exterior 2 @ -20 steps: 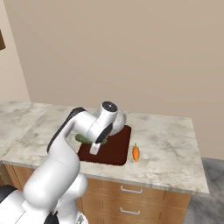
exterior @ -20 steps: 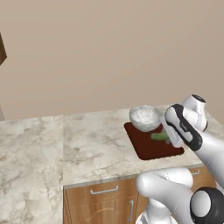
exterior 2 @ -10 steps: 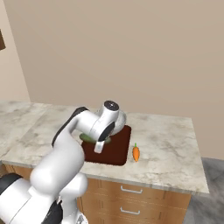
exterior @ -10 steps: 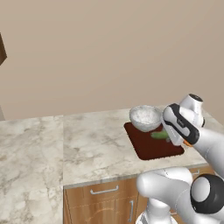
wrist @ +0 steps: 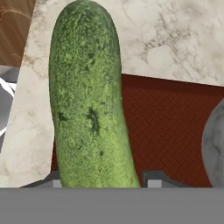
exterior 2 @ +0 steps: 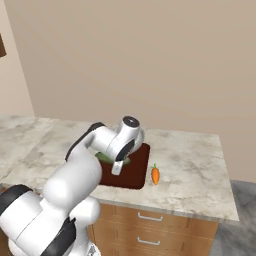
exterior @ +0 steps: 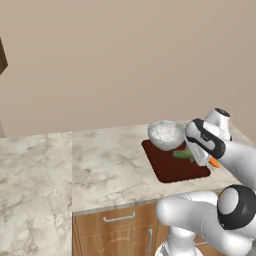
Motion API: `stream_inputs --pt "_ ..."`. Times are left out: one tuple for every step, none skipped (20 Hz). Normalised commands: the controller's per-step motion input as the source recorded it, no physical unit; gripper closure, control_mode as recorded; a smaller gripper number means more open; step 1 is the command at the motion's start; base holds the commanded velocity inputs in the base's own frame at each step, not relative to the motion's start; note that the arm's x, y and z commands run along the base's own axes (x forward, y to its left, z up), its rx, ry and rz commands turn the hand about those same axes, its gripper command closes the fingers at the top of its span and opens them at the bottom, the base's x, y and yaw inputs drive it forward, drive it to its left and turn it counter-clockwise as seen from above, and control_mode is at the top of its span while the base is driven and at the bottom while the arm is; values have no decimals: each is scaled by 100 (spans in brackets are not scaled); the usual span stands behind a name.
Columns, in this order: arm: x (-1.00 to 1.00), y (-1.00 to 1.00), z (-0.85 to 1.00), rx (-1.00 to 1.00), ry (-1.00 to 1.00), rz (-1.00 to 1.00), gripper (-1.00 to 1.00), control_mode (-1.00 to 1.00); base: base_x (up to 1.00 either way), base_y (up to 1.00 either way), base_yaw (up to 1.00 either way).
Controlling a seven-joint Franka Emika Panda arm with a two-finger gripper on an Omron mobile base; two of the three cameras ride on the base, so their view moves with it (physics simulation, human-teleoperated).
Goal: Place the two vegetables and bowl onto the tray for setting up a vegetable dip station.
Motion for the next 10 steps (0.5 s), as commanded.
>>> stream_inputs --pt "7 -4 -15 0 0 0 100 -100 0 0 0" --pt "7 -4 -15 0 0 0 100 -100 0 0 0" --pt "6 -3 -14 0 0 0 100 -100 0 0 0" --pt "6 -1 -14 0 0 0 100 -100 0 0 0" --pt "8 0 -12 0 0 0 100 -100 0 0 0" --pt "9 -1 -9 0 0 0 100 -100 0 0 0" --pt "9 -2 -8 0 0 0 100 -100 0 0 0" --pt "6 -1 -7 0 0 0 100 -100 0 0 0" --pt "5 -1 -8 0 0 0 100 -100 0 0 0" --pt "3 0 -8 0 0 0 100 -100 0 0 0"
